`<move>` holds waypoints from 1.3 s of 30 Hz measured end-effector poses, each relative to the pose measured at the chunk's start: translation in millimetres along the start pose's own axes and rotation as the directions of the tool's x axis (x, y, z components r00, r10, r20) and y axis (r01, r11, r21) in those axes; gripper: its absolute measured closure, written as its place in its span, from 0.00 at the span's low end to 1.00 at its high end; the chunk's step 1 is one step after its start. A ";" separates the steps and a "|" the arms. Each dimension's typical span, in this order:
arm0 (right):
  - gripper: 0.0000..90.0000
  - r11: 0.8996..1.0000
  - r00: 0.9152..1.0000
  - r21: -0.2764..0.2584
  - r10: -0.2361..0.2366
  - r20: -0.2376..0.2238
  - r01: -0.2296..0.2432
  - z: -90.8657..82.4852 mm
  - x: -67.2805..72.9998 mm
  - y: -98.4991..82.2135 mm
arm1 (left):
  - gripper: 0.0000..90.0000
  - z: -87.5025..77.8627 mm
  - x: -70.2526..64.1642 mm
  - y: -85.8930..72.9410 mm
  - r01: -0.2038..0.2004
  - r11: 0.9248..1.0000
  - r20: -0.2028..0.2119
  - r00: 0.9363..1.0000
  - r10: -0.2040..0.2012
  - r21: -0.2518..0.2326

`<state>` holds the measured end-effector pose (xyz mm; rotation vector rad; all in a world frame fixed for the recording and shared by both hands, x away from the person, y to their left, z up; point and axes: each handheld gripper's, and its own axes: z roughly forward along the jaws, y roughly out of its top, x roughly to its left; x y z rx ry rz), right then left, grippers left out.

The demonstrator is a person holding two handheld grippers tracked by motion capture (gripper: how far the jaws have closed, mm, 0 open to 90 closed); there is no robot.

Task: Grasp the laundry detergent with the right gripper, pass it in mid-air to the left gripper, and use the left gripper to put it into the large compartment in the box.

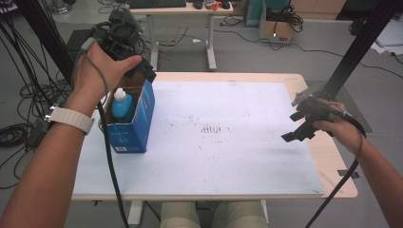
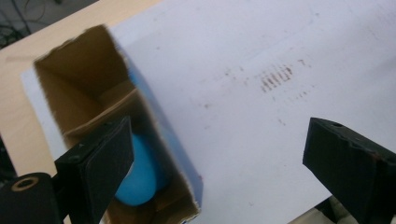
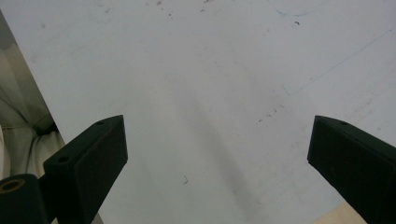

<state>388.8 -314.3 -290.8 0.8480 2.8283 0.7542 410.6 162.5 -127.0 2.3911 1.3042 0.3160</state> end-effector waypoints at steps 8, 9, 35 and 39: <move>0.05 0.999 0.999 0.011 -0.041 0.019 0.041 -17.5 4.2 12.1 | 0.10 16.2 -29.9 8.3 -0.117 0.993 0.082 0.990 0.116 0.003; 0.05 0.999 0.999 0.011 -0.044 0.021 0.044 -18.4 4.5 12.8 | 0.10 17.7 -33.0 8.6 -0.123 0.992 0.091 0.988 0.122 0.002; 0.05 0.997 0.996 -0.013 -0.082 -0.028 0.081 -22.0 15.3 27.7 | 0.11 54.3 -92.4 12.9 -0.419 0.907 0.195 0.893 0.404 0.038; 0.05 0.996 0.995 -0.015 -0.092 -0.029 0.092 -21.1 15.8 29.3 | 0.12 61.2 -102.0 14.1 -0.457 0.889 0.200 0.873 0.445 0.014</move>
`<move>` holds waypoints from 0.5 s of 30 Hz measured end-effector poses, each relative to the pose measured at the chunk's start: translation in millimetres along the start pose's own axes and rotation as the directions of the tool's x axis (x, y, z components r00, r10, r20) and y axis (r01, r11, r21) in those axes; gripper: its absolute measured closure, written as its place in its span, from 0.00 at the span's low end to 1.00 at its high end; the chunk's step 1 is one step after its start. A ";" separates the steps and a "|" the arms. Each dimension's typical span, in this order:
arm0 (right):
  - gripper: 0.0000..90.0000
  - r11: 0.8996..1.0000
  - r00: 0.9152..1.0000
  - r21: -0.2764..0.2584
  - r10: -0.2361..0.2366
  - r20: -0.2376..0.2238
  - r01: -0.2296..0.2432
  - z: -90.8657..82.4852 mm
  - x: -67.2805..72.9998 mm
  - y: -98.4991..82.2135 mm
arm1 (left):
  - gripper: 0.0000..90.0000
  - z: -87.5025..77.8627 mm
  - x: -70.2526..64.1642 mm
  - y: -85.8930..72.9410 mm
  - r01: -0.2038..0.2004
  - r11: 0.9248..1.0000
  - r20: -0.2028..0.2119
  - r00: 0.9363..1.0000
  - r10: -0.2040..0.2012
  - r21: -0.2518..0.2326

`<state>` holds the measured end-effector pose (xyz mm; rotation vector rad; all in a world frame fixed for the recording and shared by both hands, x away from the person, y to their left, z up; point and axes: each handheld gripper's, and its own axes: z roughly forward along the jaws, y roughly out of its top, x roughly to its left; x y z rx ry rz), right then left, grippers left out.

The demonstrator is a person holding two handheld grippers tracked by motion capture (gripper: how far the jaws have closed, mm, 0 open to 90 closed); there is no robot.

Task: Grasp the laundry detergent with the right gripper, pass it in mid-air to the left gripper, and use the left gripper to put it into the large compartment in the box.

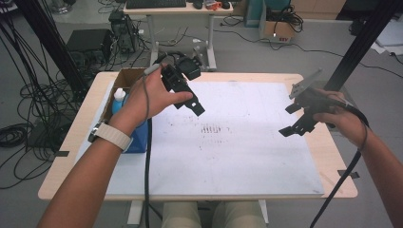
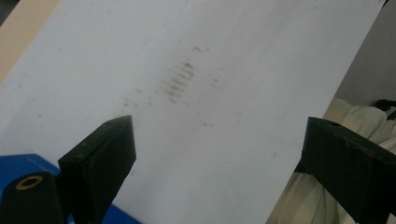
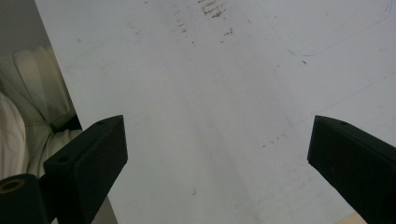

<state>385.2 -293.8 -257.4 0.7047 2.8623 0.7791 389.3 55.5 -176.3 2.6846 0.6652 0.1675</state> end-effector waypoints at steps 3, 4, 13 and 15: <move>0.05 1.000 1.000 0.002 0.005 -0.001 -0.005 -0.4 0.2 0.9 | 0.12 7.3 -2.9 2.9 -0.018 1.000 0.005 1.000 0.017 0.014; 0.05 1.000 1.000 0.002 0.004 0.000 -0.004 -0.9 0.0 1.2 | 0.12 9.1 -3.0 3.7 -0.031 0.999 0.007 1.000 0.030 0.027; 0.05 0.999 1.000 0.033 -0.010 -0.002 0.010 -2.6 -0.8 2.1 | 0.12 22.0 -8.5 7.8 -0.054 0.997 0.020 0.998 0.053 0.047; 0.05 0.999 1.000 0.033 -0.006 -0.002 0.006 -1.5 -1.2 1.4 | 0.12 23.7 -9.1 7.7 -0.052 0.997 0.021 0.998 0.051 0.048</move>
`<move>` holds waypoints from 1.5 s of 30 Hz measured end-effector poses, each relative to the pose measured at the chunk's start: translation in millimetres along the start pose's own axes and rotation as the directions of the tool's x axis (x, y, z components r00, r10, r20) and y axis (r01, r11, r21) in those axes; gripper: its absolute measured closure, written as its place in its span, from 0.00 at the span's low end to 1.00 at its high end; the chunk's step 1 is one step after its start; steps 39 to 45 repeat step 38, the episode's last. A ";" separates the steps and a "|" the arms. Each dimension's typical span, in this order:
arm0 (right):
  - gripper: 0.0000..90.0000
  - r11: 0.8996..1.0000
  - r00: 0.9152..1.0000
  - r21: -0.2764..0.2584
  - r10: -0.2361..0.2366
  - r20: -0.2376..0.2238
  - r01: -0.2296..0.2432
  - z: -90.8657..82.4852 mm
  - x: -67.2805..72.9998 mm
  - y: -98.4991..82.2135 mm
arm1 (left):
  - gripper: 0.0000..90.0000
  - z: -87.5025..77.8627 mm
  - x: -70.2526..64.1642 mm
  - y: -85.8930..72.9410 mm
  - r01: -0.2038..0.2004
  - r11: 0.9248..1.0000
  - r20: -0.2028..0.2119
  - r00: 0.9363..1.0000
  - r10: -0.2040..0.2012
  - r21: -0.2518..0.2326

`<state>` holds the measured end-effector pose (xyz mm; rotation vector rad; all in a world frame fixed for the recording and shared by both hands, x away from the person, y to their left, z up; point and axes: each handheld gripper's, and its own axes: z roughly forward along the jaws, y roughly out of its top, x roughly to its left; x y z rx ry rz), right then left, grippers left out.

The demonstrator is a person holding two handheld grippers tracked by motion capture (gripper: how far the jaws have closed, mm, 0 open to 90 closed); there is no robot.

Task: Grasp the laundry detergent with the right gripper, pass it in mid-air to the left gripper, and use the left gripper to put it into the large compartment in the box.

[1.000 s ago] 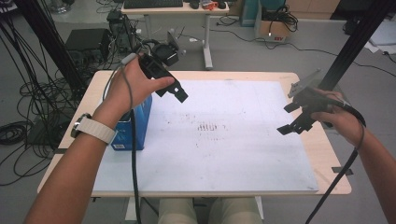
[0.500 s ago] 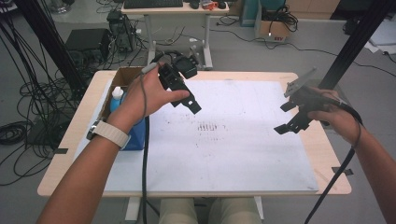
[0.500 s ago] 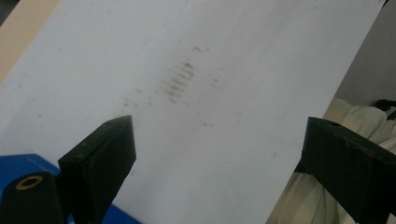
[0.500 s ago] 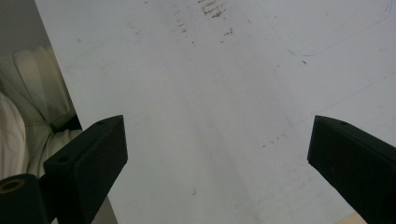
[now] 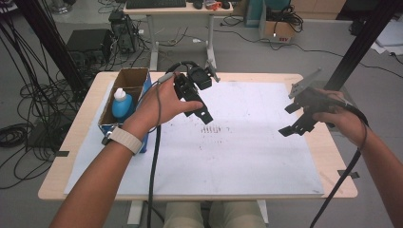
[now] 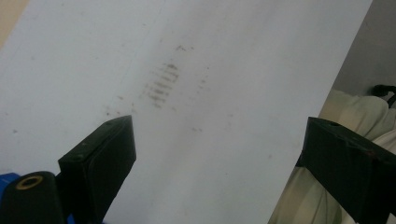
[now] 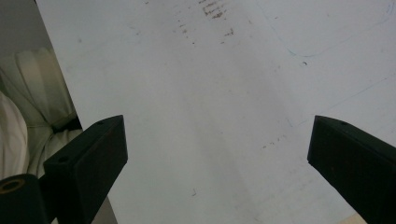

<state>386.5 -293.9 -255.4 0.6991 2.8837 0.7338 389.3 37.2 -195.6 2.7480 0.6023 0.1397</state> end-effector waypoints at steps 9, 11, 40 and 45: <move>0.05 0.999 1.000 -0.039 0.009 -0.003 -0.009 4.1 0.7 0.5 | 0.12 1.0 1.0 -2.3 0.007 1.000 -0.002 1.000 -0.007 -0.004; 0.05 0.999 1.000 -0.037 0.007 -0.002 -0.007 4.6 0.5 0.0 | 0.12 1.1 1.0 -2.4 0.008 1.000 -0.004 1.000 -0.008 -0.003; 0.05 0.999 0.999 -0.022 -0.041 -0.006 0.040 7.4 -1.1 -2.8 | 0.12 2.8 3.5 -4.5 0.025 1.000 0.002 1.000 -0.025 -0.015; 0.05 0.999 0.999 -0.022 -0.041 -0.006 0.040 7.4 -1.1 -2.8 | 0.12 2.8 3.5 -4.5 0.025 1.000 0.002 1.000 -0.025 -0.015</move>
